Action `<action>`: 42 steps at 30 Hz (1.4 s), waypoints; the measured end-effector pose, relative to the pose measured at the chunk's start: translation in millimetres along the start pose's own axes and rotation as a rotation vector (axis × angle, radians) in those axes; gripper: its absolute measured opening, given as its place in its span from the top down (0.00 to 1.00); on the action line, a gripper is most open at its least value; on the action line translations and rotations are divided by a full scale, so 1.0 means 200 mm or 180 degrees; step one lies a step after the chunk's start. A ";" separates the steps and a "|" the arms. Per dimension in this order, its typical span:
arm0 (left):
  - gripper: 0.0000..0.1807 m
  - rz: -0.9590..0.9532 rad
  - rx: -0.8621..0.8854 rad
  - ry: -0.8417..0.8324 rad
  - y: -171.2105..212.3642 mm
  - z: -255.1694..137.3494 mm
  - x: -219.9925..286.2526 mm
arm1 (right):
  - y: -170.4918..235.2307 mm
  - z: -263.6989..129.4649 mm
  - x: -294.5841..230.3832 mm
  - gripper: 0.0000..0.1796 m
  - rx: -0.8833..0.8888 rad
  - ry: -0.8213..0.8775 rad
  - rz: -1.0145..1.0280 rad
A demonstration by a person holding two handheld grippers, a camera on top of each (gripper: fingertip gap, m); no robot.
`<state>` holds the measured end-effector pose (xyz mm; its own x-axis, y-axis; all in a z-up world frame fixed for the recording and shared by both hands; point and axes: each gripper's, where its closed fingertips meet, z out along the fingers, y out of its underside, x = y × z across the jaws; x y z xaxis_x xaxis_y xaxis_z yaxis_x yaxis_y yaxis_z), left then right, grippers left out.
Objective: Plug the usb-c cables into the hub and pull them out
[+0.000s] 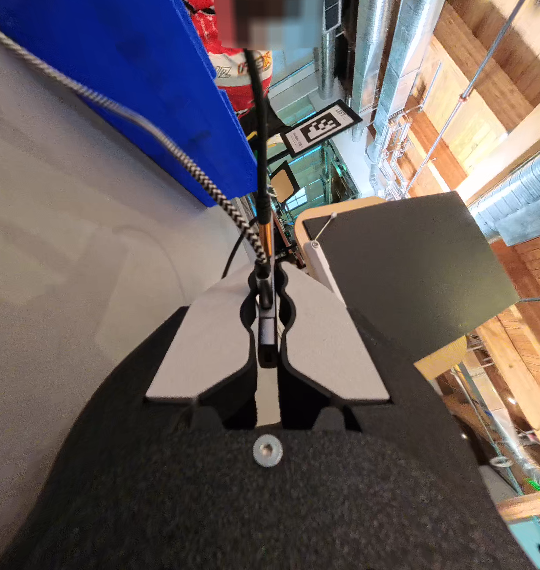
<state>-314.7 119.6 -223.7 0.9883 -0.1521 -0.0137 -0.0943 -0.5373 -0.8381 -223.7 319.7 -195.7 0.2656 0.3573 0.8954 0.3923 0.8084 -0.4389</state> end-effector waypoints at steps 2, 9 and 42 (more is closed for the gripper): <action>0.85 -0.0014 -0.0094 -0.0054 0.06 -0.03 -0.05 | -0.01 -0.01 0.01 0.95 0.0033 0.0054 -0.0024; 0.84 0.0610 0.0448 0.0100 -0.52 0.12 0.02 | 0.00 0.01 -0.02 0.95 -0.0013 0.0045 -0.0220; 0.91 0.1438 0.0553 0.0512 -0.68 0.71 0.29 | 0.07 0.04 -0.08 0.95 -0.0274 -0.0162 -0.0266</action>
<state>-227.5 301.5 -187.3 0.8212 -0.4704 -0.3230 -0.4730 -0.2445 -0.8465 -229.2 328.9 -214.5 0.1847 0.3154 0.9308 0.4859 0.7939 -0.3655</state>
